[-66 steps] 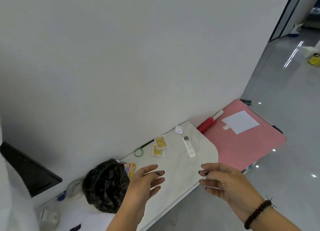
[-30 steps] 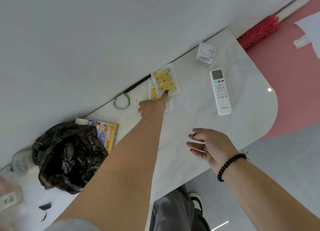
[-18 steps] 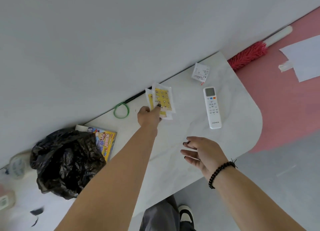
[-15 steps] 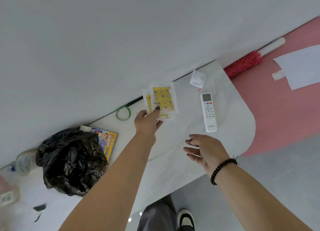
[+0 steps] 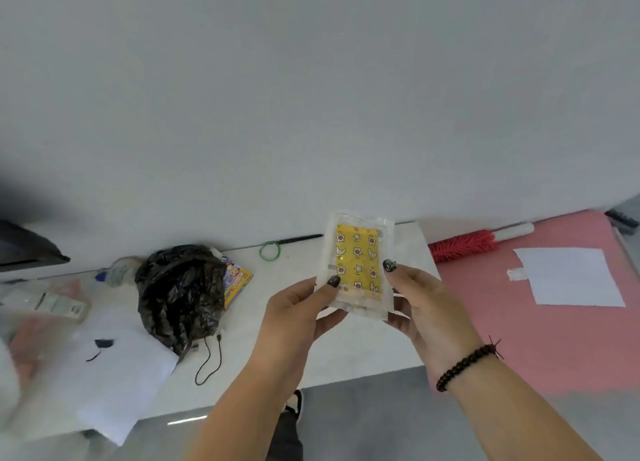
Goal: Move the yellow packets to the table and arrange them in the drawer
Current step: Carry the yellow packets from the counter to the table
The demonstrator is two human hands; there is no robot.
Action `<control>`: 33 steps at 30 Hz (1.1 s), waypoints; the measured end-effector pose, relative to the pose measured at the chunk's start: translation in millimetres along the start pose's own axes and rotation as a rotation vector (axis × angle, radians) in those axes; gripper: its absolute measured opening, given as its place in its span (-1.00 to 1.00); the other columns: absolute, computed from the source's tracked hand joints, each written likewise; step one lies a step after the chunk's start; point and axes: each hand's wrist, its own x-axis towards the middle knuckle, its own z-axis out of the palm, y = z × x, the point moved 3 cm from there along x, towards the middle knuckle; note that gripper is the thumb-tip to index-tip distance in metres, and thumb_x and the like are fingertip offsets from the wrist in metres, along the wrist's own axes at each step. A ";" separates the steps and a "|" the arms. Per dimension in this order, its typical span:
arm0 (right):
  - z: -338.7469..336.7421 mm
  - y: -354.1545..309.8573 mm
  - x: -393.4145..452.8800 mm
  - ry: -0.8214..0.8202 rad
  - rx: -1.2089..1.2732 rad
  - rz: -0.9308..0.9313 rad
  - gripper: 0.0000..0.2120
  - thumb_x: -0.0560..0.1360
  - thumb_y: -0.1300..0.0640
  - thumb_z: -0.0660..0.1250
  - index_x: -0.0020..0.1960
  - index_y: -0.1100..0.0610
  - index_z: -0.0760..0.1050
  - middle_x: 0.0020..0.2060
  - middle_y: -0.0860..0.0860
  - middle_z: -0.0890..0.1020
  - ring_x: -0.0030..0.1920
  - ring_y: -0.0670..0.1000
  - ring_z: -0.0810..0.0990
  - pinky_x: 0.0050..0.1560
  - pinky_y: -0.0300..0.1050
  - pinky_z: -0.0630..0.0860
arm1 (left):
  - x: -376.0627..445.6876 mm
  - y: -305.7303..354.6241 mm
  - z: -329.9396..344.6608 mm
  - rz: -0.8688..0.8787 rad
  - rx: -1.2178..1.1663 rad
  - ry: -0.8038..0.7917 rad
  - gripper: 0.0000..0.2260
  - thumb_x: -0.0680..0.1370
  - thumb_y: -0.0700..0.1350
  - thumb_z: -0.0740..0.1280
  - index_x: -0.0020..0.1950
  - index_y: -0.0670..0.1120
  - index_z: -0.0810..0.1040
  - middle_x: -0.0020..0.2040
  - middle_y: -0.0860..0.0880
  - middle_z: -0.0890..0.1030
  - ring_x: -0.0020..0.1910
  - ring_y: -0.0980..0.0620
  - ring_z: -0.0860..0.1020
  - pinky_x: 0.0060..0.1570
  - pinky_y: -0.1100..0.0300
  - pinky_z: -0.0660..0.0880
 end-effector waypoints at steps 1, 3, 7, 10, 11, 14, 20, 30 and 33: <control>-3.2 -1.9 -16.5 -0.040 -0.015 -0.010 -0.85 0.49 0.15 0.35 0.03 0.16 0.57 -0.13 0.07 0.72 -0.16 0.02 0.69 -0.21 -0.11 0.53 | -22.5 -2.5 1.9 0.035 0.035 0.020 -0.81 0.59 -0.20 0.28 -0.04 -0.13 0.71 -0.02 -0.10 0.72 0.00 0.01 0.67 -0.01 0.15 0.60; -5.7 -4.3 -48.1 -0.141 -0.063 -0.016 -0.82 0.47 0.20 0.37 0.06 0.18 0.58 -0.10 0.09 0.72 -0.14 0.03 0.68 -0.23 -0.13 0.53 | -67.8 -9.5 3.1 0.102 0.093 0.076 -0.81 0.59 -0.15 0.29 0.03 -0.12 0.70 -0.04 -0.07 0.72 -0.03 0.05 0.67 -0.05 0.18 0.59; 3.1 0.0 -106.2 -0.317 -0.121 0.022 -0.83 0.46 0.22 0.37 0.05 0.20 0.58 -0.09 0.12 0.71 -0.15 0.04 0.67 -0.25 -0.14 0.53 | -151.9 -19.0 -5.2 0.201 0.123 0.216 -0.83 0.58 -0.14 0.31 0.01 -0.05 0.70 -0.11 0.00 0.73 -0.14 0.14 0.66 -0.12 0.27 0.59; 22.5 10.4 -146.2 -0.444 -0.140 0.072 -0.82 0.46 0.23 0.36 0.05 0.23 0.58 -0.06 0.14 0.71 -0.06 0.11 0.67 -0.19 -0.07 0.57 | -209.6 -17.8 -23.2 0.270 0.149 0.309 -0.83 0.59 -0.13 0.30 -0.04 0.01 0.70 -0.13 0.02 0.73 -0.13 0.13 0.66 -0.09 0.29 0.60; 31.1 14.8 -159.8 -0.491 -0.143 0.088 -0.81 0.46 0.25 0.35 0.06 0.24 0.58 -0.05 0.16 0.70 -0.04 0.14 0.67 -0.13 -0.02 0.59 | -228.0 -17.5 -31.0 0.299 0.156 0.346 -0.82 0.59 -0.12 0.29 -0.05 0.02 0.70 -0.13 0.04 0.73 -0.13 0.12 0.66 -0.08 0.28 0.61; 58.5 33.5 -199.0 -0.614 -0.175 0.135 -0.82 0.47 0.34 0.31 0.06 0.29 0.57 -0.06 0.19 0.70 -0.05 0.17 0.66 0.05 0.09 0.57 | -278.8 -23.2 -60.0 0.383 0.141 0.490 -0.80 0.61 -0.12 0.26 -0.03 0.01 0.68 -0.12 0.05 0.73 -0.08 0.08 0.66 0.00 0.20 0.60; 110.3 101.2 -272.0 -0.812 -0.318 0.226 -0.81 0.47 0.41 0.29 0.05 0.31 0.58 -0.06 0.19 0.70 -0.10 0.14 0.68 -0.07 0.00 0.61 | -370.8 -76.2 -129.1 0.464 -0.043 0.837 -0.89 0.55 -0.21 0.33 0.02 -0.07 0.62 -0.13 -0.07 0.72 -0.04 -0.14 0.66 0.04 -0.04 0.60; 174.3 232.6 -427.2 -1.058 -0.504 0.308 -0.79 0.47 0.44 0.27 0.08 0.32 0.55 -0.03 0.20 0.69 -0.13 0.12 0.70 -0.27 -0.11 0.64 | -553.8 -173.4 -219.2 0.478 -0.213 1.148 -0.95 0.55 -0.17 0.35 -0.05 -0.14 0.58 -0.22 -0.03 0.72 -0.24 0.11 0.64 -0.12 0.19 0.59; 186.3 281.4 -480.9 -1.072 -0.516 0.335 -0.77 0.48 0.44 0.25 0.10 0.32 0.54 -0.05 0.22 0.69 -0.13 0.14 0.69 -0.27 -0.09 0.64 | -609.6 -204.6 -248.2 0.449 -0.222 1.238 -0.89 0.53 -0.11 0.38 -0.11 -0.15 0.56 -0.26 -0.04 0.70 -0.29 0.12 0.61 -0.10 0.15 0.60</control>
